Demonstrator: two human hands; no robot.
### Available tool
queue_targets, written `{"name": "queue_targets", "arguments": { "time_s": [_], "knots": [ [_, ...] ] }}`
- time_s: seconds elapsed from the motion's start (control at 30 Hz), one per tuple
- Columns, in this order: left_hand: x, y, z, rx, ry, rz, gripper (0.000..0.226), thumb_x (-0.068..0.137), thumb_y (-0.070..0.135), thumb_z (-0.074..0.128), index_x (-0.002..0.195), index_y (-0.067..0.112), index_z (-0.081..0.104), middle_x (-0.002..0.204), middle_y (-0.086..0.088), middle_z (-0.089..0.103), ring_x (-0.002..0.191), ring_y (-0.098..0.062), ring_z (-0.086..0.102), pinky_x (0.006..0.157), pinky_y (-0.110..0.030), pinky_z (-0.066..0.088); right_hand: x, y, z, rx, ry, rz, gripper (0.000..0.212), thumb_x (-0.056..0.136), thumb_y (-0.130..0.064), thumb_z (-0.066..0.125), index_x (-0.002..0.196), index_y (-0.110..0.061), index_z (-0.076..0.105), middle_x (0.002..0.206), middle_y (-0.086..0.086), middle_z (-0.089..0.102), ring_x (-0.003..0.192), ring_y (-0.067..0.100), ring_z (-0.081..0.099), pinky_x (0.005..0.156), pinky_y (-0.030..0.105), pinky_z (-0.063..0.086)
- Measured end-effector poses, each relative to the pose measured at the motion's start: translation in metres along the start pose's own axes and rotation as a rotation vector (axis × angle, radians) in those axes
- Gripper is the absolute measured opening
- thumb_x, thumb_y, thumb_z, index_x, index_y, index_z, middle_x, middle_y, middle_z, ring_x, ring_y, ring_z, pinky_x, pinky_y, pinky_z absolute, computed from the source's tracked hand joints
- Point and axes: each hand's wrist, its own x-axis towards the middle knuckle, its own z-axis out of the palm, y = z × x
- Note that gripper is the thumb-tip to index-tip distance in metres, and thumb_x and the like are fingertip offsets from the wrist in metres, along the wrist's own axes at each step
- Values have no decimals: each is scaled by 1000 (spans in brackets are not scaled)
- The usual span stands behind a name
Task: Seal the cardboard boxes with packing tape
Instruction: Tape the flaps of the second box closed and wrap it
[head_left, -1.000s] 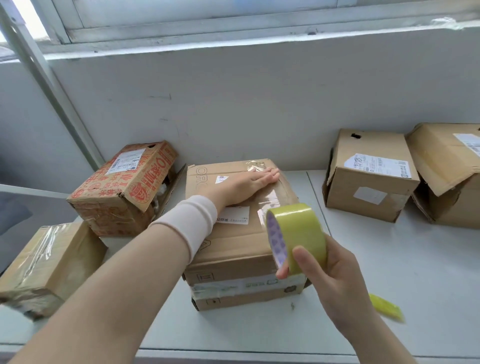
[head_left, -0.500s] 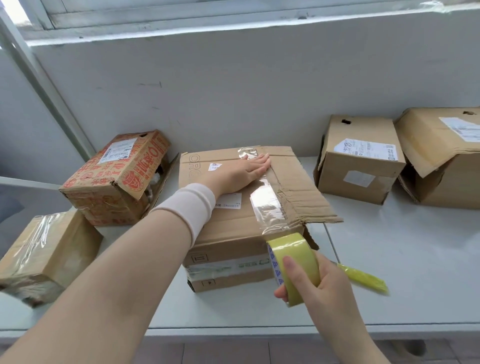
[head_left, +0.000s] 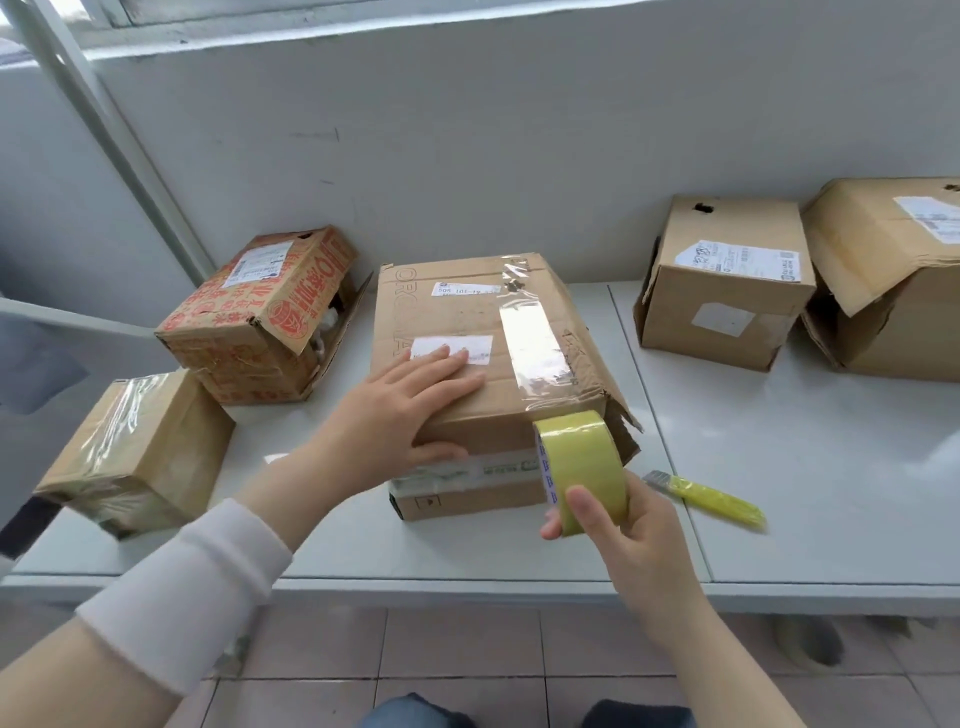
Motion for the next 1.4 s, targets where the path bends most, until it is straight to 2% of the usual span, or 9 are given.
{"name": "queue_targets", "arguments": {
  "time_s": [0.07,0.2,0.37,0.5,0.7,0.87,1.03,1.23,1.4],
  "knots": [
    [0,0,1,-26,1,-8,71,87,72,28,137,25,46,144,-4,46,133,-27,43,107,-51,35,3,-9,2,17,12,11,24,77,-39,59,86,-17,59,61,-3,70,62,6,66,62,11,49],
    [1,3,-11,-1,47,-11,67,85,65,38,133,22,55,138,-2,53,127,-25,50,96,-46,49,14,-43,4,19,8,-40,22,73,-35,57,82,-15,58,53,-2,66,49,9,63,52,14,49],
    [9,4,-61,-83,163,-50,59,81,62,43,132,33,54,131,8,59,120,-15,57,94,-32,48,32,-97,5,27,-8,-137,22,75,-39,55,81,-18,58,52,-2,65,47,9,61,48,17,50],
    [26,2,-115,-76,122,-155,36,90,50,54,125,49,51,96,21,63,89,-10,60,71,-12,37,66,-148,1,58,-3,-142,24,86,-36,56,77,-14,57,50,-3,65,43,8,58,49,21,52],
    [72,8,-108,102,210,-261,48,98,45,37,143,30,34,141,3,47,129,-18,40,104,-33,27,131,-175,1,122,10,-56,33,88,-42,55,79,-11,58,54,-5,67,44,7,59,51,23,53],
    [106,-10,-96,151,248,-374,47,99,49,23,143,33,32,137,-2,46,127,-21,37,102,-36,22,155,-150,3,156,22,-148,26,90,-36,52,99,-12,59,68,-5,70,68,13,65,74,27,54],
    [129,-26,-96,131,163,-435,45,100,50,20,139,35,36,135,-4,46,126,-23,37,102,-40,22,170,-128,14,19,154,-215,22,95,-33,48,97,-14,59,60,-11,69,60,-4,63,57,4,42],
    [142,-43,-102,66,109,-496,42,101,46,19,137,35,37,131,-9,48,124,-27,38,102,-41,23,153,-151,18,74,177,-171,25,90,-37,54,82,-14,60,55,-2,66,44,2,60,44,14,48],
    [148,-46,-99,89,80,-473,43,101,47,17,138,40,39,130,-9,48,126,-27,37,103,-40,23,103,-128,16,43,39,-234,35,78,-46,52,98,-19,61,76,-5,74,73,10,67,67,21,54]
  ]
}}
